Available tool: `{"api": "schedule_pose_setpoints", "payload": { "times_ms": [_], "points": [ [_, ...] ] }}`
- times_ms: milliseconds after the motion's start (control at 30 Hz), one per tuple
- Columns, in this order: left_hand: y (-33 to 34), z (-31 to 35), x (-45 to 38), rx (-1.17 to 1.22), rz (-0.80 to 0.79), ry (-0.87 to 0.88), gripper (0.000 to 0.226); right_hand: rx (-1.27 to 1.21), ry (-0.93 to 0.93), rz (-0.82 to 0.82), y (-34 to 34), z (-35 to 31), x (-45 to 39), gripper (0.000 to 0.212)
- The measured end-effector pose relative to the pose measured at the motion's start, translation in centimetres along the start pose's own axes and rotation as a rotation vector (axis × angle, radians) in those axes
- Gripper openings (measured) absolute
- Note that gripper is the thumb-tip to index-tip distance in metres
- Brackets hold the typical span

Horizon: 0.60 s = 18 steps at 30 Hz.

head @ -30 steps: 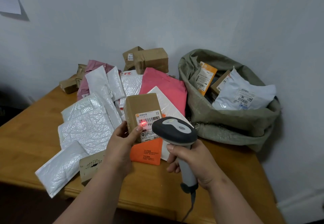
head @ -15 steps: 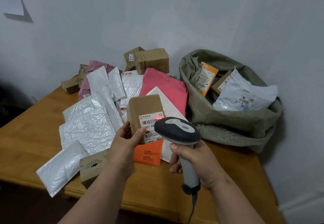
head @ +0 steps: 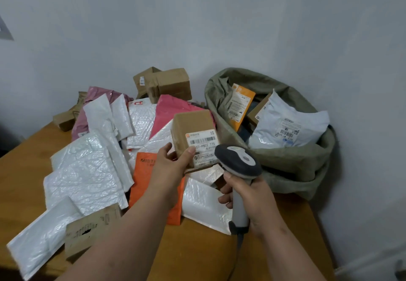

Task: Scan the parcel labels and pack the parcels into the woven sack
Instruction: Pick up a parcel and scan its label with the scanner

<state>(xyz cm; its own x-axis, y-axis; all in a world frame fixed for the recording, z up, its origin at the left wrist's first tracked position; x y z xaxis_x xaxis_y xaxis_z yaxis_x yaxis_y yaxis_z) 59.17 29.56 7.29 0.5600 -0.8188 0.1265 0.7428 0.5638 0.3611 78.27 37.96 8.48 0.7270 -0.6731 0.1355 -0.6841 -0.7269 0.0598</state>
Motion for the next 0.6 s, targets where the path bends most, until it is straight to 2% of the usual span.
{"api": "schedule_pose_setpoints", "payload": {
  "times_ms": [133,200,267,333,433,533,600],
  "points": [
    [6.8,2.1,-5.1,-0.126,-0.023,-0.024,0.068,0.001,-0.025,0.105,-3.9,-0.9,-0.9,0.018],
    [10.6,3.0,-7.9,-0.159,-0.050,-0.027,0.066,-0.015,-0.041,0.170,-5.7,-1.4,-1.3,0.016],
    [13.9,3.2,-10.2,-0.130,-0.108,-0.082,0.067,-0.049,-0.045,0.221,-7.3,-1.5,-1.7,0.015],
    [15.8,2.1,-11.5,-0.064,-0.202,-0.176,0.054,-0.082,-0.042,0.229,-8.2,-1.2,-1.8,0.014],
    [14.0,-0.8,-11.1,-0.163,-0.247,-0.276,0.039,-0.082,-0.014,0.196,-8.3,-0.1,-1.8,0.016],
    [10.1,-2.7,-10.0,-0.368,-0.202,-0.263,0.036,-0.081,0.024,0.167,-7.9,1.4,-1.9,0.019],
    [7.6,-3.0,-9.2,-0.359,-0.141,-0.226,0.035,-0.058,0.046,0.137,-7.2,2.1,-2.1,0.018]
  ]
}}
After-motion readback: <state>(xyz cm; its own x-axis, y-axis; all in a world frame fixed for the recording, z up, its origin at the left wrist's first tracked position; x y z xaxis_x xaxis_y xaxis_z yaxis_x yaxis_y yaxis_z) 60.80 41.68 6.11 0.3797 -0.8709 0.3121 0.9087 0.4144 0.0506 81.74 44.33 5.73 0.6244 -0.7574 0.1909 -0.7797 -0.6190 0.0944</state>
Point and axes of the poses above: each hand's wrist, its own x-axis away from the middle knuckle, its own y-axis out of the palm, z = x × y, the point moved 9 cm from there along -x, towards the middle knuckle, and after that the axes turned 14 degrees about -z, right-handed, at the moved point
